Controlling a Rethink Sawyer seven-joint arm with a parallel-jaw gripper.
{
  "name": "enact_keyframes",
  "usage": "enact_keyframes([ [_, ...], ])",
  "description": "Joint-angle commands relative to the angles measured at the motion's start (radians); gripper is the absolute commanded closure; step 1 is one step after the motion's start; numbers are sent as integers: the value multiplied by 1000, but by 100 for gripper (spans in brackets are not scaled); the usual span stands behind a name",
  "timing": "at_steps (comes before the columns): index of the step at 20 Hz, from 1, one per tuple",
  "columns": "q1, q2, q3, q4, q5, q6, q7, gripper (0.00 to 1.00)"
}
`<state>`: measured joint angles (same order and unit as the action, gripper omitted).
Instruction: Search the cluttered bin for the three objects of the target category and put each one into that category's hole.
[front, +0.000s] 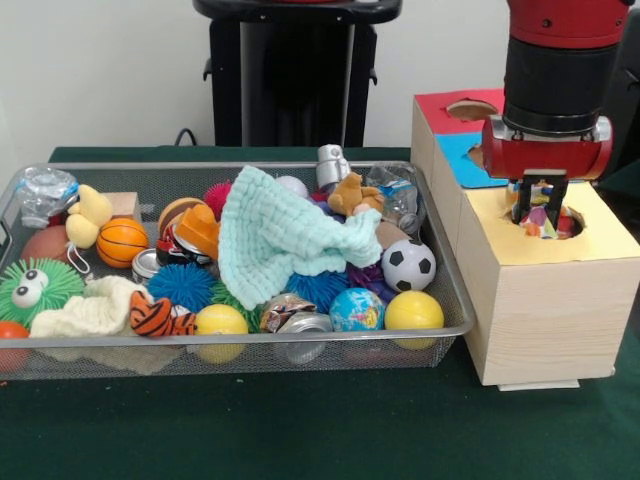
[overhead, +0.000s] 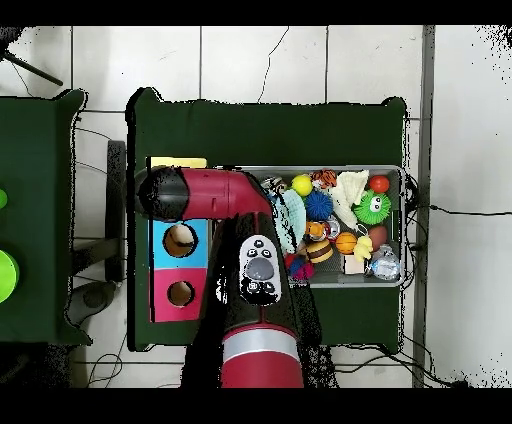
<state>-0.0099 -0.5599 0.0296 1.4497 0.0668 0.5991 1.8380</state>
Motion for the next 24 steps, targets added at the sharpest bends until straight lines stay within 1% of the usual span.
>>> enact_keyframes([
  [1,-85,-61,-8,48,-99,107,-61,0],
  [3,-92,-54,1,45,-106,94,-68,0],
  [4,-94,-54,4,45,-114,87,-68,100],
  [6,-106,-65,21,72,-113,11,-67,100],
  [8,-120,-65,40,84,-104,-5,-60,100],
  [9,-111,-57,29,68,-112,23,-56,100],
  [14,-95,-75,15,52,-125,57,-33,100],
  [18,-96,-68,16,47,-136,52,-20,100],
  [22,-110,-55,33,23,-143,72,-45,100],
  [23,-119,-57,44,29,-144,58,-47,0],
  [24,-127,-59,54,35,-141,52,-55,0],
])
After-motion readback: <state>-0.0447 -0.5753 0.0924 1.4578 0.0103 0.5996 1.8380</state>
